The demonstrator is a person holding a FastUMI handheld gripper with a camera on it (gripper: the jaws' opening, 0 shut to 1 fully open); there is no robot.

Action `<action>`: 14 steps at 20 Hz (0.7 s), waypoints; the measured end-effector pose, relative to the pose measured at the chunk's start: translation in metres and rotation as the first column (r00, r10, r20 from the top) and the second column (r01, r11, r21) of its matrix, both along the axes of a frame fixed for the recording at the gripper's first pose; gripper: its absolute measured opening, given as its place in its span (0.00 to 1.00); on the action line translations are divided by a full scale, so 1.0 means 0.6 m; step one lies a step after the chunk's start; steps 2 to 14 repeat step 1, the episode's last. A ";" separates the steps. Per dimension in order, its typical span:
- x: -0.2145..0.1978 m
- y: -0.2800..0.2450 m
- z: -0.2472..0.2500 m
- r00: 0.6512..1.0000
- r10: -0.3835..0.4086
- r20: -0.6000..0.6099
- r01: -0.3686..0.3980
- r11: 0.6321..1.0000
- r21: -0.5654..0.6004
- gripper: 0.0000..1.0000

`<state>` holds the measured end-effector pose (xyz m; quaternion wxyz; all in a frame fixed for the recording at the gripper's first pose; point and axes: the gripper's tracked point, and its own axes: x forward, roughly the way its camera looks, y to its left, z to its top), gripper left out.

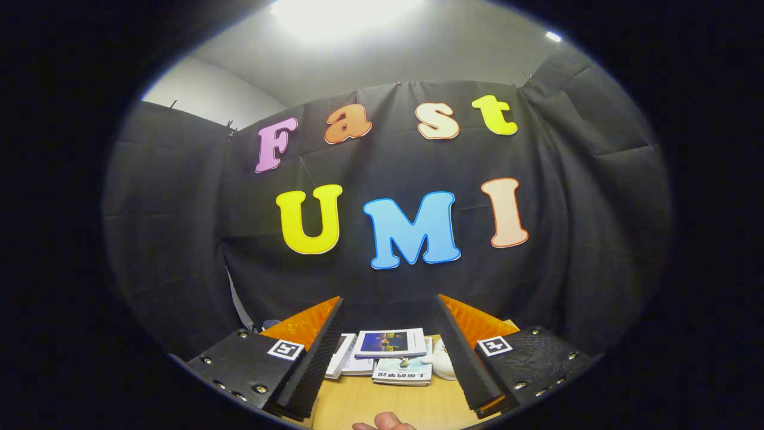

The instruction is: Open the storage box then place both shoes into the box .Put the left shoe in first, then the right shoe, with the right side of both shoes facing outward in a uniform manner.

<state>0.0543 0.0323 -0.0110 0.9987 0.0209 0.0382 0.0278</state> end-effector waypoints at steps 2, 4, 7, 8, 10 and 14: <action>0.002 -0.007 -0.001 1.000 -0.005 -0.002 0.005 1.000 -0.010 0.91; 0.002 -0.007 -0.001 1.000 -0.005 -0.002 0.005 1.000 -0.010 0.91; 0.002 -0.007 -0.001 1.000 -0.005 -0.002 0.005 1.000 -0.010 0.91; 0.002 -0.007 -0.001 1.000 -0.005 -0.002 0.005 1.000 -0.010 0.91; 0.002 -0.007 -0.001 1.000 -0.005 -0.002 0.005 1.000 -0.010 0.91; 0.002 -0.007 -0.001 1.000 -0.005 -0.002 0.005 1.000 -0.010 0.91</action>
